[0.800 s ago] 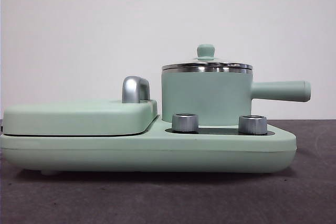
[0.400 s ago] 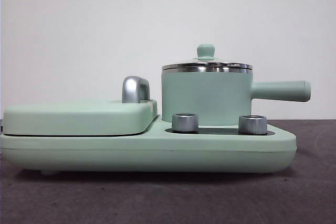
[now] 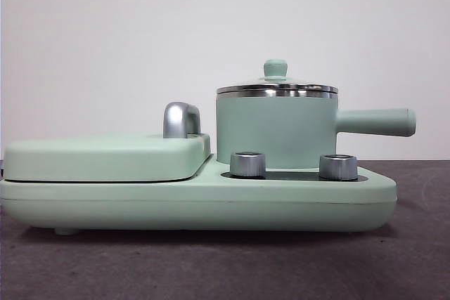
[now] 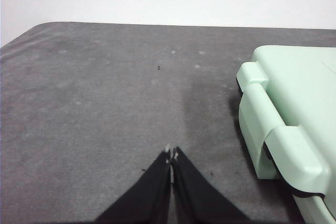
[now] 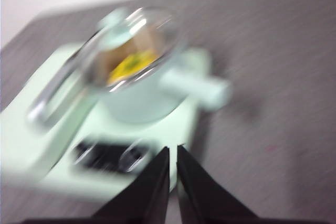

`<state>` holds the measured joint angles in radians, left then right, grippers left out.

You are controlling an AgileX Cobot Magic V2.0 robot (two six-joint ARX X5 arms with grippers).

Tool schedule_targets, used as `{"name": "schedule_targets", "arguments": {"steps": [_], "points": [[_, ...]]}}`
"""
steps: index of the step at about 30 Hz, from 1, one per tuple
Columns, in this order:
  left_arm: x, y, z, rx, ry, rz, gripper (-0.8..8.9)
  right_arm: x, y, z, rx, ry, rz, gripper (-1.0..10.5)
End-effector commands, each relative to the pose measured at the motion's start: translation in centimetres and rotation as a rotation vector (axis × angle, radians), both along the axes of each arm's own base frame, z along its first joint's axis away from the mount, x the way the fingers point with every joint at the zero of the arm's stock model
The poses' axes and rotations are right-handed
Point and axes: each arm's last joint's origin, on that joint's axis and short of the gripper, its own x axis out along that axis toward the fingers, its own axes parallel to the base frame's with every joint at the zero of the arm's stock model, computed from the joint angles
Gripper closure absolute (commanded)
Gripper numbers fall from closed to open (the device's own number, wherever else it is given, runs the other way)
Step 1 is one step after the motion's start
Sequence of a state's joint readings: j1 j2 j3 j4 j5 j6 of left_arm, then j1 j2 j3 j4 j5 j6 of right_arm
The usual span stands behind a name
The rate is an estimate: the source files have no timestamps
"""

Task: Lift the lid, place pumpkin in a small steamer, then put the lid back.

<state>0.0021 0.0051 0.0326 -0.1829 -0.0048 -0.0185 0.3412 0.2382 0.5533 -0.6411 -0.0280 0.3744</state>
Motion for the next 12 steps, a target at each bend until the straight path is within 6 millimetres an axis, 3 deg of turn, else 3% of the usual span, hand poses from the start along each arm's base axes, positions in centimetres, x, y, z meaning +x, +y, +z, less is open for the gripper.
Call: {"name": "schedule_targets", "arguments": {"steps": [1, 6, 12], "points": [[0.1, 0.0, -0.7, 0.006, 0.023, -0.006, 8.08, 0.8, -0.8, -2.0, 0.025, -0.088, -0.141, 9.3], [0.1, 0.0, -0.7, 0.006, 0.023, -0.006, 8.07, 1.8, -2.1, -6.4, -0.056, -0.151, -0.356, 9.3], [0.1, 0.0, -0.7, 0.006, 0.023, -0.005, 8.08, 2.4, -2.4, -9.3, -0.266, -0.225, -0.326, 9.3]]}}
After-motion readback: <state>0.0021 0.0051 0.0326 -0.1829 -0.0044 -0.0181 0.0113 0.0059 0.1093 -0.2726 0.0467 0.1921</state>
